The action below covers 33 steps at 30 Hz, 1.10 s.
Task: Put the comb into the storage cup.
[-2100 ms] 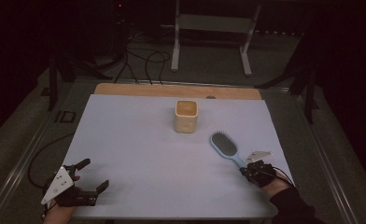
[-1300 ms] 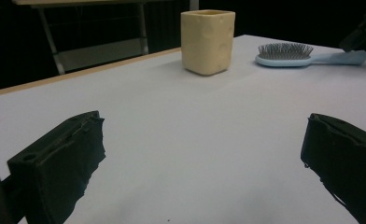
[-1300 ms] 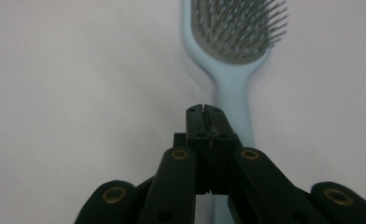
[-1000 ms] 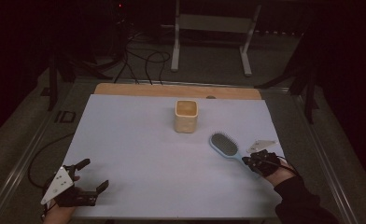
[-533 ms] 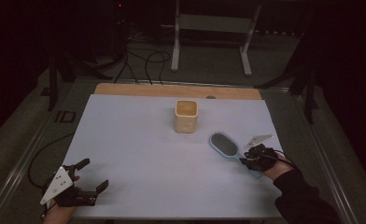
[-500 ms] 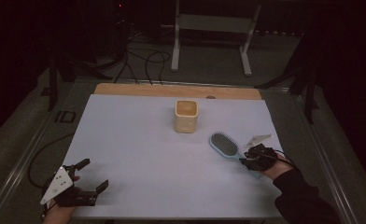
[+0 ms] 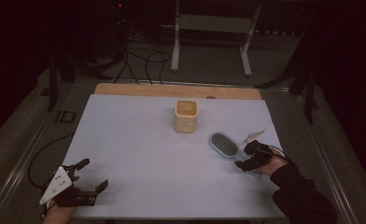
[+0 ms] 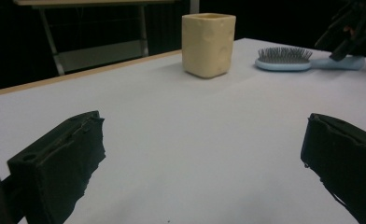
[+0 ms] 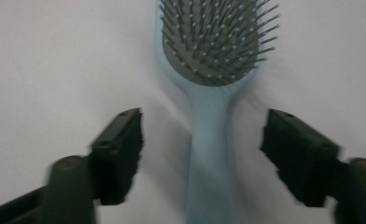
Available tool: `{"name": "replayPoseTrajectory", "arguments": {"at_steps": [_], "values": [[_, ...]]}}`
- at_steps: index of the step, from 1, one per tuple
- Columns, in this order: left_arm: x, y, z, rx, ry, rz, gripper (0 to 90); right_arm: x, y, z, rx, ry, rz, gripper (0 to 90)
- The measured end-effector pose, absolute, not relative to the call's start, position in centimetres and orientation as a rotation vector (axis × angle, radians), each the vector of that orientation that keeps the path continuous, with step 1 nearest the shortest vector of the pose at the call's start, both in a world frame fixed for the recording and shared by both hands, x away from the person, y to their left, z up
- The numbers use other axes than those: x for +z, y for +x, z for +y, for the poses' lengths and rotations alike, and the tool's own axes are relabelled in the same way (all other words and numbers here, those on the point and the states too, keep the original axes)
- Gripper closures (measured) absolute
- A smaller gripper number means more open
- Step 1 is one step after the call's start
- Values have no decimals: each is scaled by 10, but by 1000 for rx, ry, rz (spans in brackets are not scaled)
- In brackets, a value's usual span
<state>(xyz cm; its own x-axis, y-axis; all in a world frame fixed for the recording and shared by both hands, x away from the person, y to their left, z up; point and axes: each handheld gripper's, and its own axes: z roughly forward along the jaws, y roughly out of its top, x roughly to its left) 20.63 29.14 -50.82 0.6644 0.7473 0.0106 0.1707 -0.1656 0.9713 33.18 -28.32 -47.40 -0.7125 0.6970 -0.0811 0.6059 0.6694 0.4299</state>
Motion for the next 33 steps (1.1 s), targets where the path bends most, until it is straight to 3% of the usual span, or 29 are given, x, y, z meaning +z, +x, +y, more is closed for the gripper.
{"name": "replayPoseTrajectory", "arguments": {"at_steps": [7,11,24,26,29,33], "values": [[-509,206,291,602,1698,752,0,-479,338,-281,508,1103,2667,96],[-508,206,292,604,1694,750,0,-483,342,-279,478,1133,2687,84],[-508,206,293,591,1684,760,0,-488,354,-274,432,1160,2699,89],[-508,206,293,593,1678,757,0,-488,356,-273,435,1172,2706,149],[-508,206,293,593,1686,757,0,-488,357,-272,419,1168,2705,148],[-508,206,293,595,1679,755,0,-489,359,-270,389,1154,2718,218]]}}
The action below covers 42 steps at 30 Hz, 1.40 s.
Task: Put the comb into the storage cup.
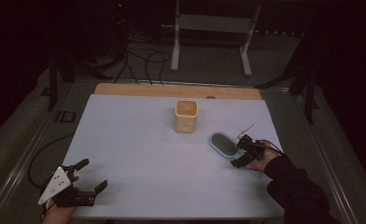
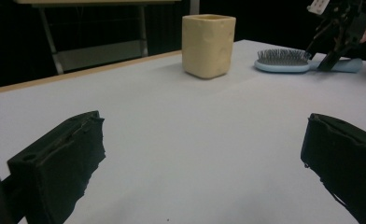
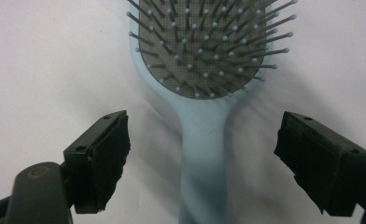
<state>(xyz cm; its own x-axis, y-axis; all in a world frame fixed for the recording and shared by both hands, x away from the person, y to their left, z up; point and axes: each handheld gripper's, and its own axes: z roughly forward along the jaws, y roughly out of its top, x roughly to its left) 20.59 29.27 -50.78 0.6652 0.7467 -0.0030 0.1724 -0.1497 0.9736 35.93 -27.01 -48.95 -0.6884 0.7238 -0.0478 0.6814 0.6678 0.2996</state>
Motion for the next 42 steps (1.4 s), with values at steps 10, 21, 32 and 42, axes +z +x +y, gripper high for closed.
{"name": "replayPoseTrajectory", "arguments": {"at_steps": [10,21,32,42], "values": [[-508,206,293,594,1674,758,0,-489,365,-266,299,1175,2760,448],[-508,206,293,592,1675,758,0,-490,370,-260,207,1161,2772,593],[-508,206,293,589,1679,756,0,-491,371,-256,181,1168,2797,689],[-509,206,293,585,1681,760,0,-492,364,-260,258,1211,2741,703]]}}
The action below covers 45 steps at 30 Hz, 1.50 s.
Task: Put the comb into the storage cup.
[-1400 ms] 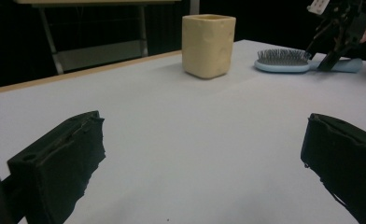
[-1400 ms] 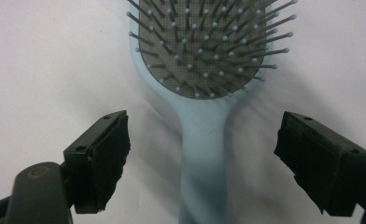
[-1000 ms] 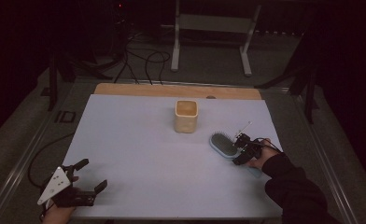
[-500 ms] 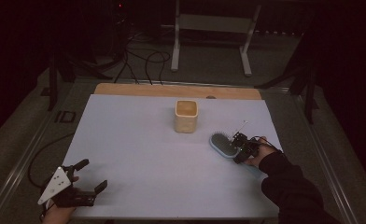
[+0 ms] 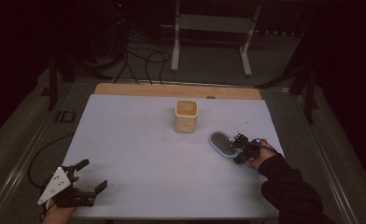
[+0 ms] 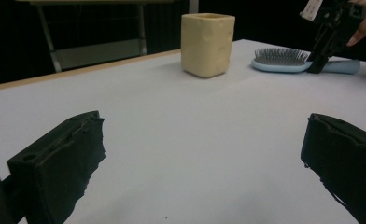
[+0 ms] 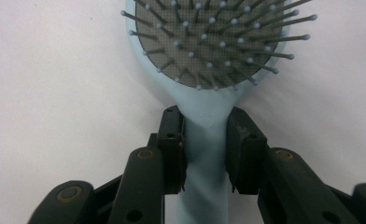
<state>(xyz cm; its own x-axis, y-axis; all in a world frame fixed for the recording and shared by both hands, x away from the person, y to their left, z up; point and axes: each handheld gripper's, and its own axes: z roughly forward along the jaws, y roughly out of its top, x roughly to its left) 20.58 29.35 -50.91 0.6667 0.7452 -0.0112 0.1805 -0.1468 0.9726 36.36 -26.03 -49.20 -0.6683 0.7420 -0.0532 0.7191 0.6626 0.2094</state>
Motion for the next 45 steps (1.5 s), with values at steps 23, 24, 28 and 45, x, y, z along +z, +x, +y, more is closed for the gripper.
{"name": "replayPoseTrajectory", "arguments": {"at_steps": [23,24,28,45], "values": [[-508,205,295,587,1671,767,0,-480,356,-263,535,1257,2579,705],[-509,205,295,589,1675,767,0,-479,356,-263,545,1257,2574,705],[-509,205,295,588,1675,768,0,-475,355,-263,587,1254,2548,704],[-509,205,294,587,1678,770,0,-448,348,-255,790,1220,2372,704]]}}
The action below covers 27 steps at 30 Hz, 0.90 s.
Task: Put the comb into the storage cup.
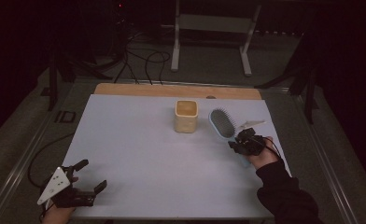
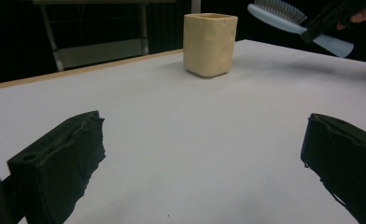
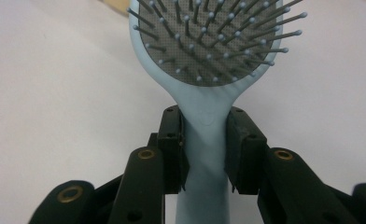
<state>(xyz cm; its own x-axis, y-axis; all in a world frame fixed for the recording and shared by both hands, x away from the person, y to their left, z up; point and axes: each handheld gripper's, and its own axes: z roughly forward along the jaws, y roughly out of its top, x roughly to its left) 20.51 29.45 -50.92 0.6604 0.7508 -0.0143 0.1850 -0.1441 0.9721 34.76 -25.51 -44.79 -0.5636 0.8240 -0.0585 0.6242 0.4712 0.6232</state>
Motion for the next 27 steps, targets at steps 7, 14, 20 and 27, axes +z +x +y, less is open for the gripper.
{"name": "replayPoseTrajectory", "arguments": {"at_steps": [7,14,20,27], "values": [[-509,205,295,587,1679,770,0,-434,347,-250,860,1194,2326,704],[-509,205,295,586,1680,770,0,-420,347,-238,937,1146,2285,704],[-509,205,295,586,1677,770,0,-409,349,-227,979,1109,2267,704],[-509,205,295,587,1677,768,0,-398,353,-212,1034,1073,2264,703]]}}
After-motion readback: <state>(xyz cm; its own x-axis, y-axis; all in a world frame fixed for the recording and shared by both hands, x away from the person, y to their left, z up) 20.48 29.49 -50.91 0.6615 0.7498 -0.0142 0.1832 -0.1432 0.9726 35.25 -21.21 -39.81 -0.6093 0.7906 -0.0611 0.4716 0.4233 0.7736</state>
